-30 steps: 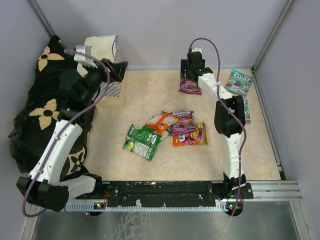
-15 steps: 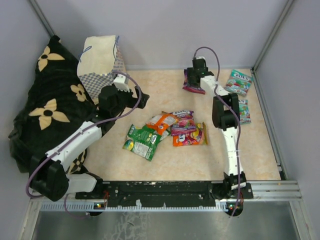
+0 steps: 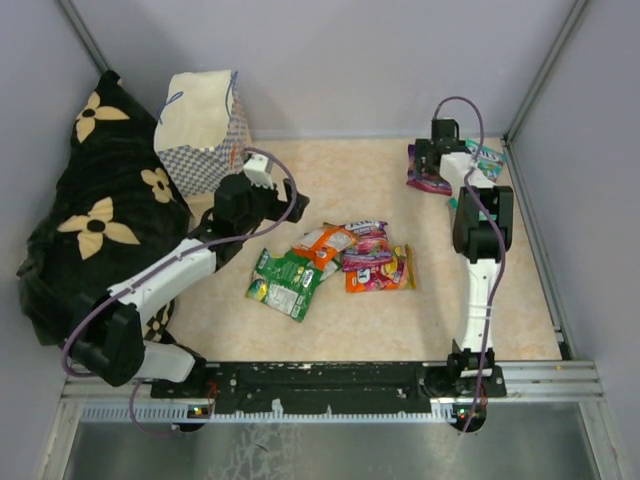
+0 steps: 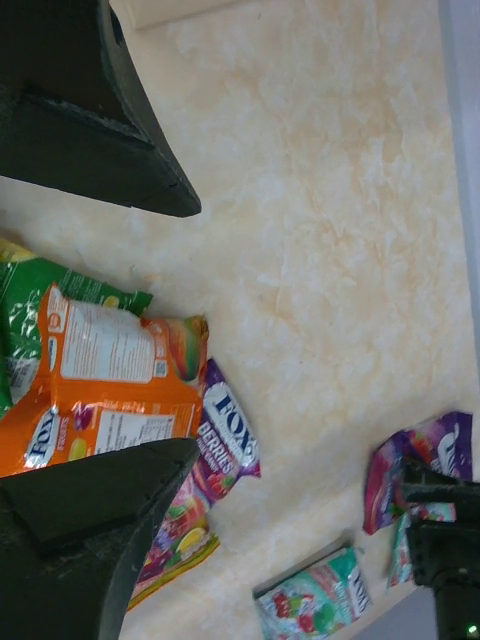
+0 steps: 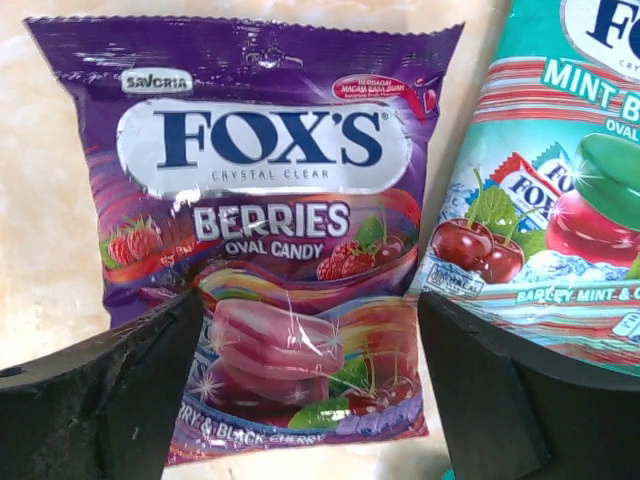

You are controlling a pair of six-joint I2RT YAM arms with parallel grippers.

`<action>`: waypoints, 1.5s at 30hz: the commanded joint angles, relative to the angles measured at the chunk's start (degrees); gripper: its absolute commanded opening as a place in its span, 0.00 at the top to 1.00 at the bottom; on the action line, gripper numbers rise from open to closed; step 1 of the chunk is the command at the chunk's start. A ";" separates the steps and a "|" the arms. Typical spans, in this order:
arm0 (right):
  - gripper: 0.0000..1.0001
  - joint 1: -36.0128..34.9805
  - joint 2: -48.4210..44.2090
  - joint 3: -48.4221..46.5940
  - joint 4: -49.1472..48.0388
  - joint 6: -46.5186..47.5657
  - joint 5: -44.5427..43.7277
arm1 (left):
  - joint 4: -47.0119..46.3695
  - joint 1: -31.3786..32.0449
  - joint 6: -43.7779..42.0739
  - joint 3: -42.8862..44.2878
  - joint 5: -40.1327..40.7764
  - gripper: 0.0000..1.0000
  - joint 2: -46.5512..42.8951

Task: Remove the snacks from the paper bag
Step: Adjust the snack at the center of the board, then pick up the snack from the center of the board, then adjust the snack at the center of the board.

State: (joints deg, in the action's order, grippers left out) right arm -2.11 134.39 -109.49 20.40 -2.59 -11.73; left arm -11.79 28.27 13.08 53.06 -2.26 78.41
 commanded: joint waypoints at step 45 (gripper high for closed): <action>1.00 -4.51 -78.54 69.79 9.25 -26.09 10.50 | -0.19 8.95 14.21 -18.25 22.20 0.01 12.42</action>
State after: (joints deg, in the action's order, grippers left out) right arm -6.85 62.11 -30.81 17.74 -30.41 9.34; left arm -20.03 39.24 27.38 36.69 22.06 90.96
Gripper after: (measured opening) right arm 0.006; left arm 0.996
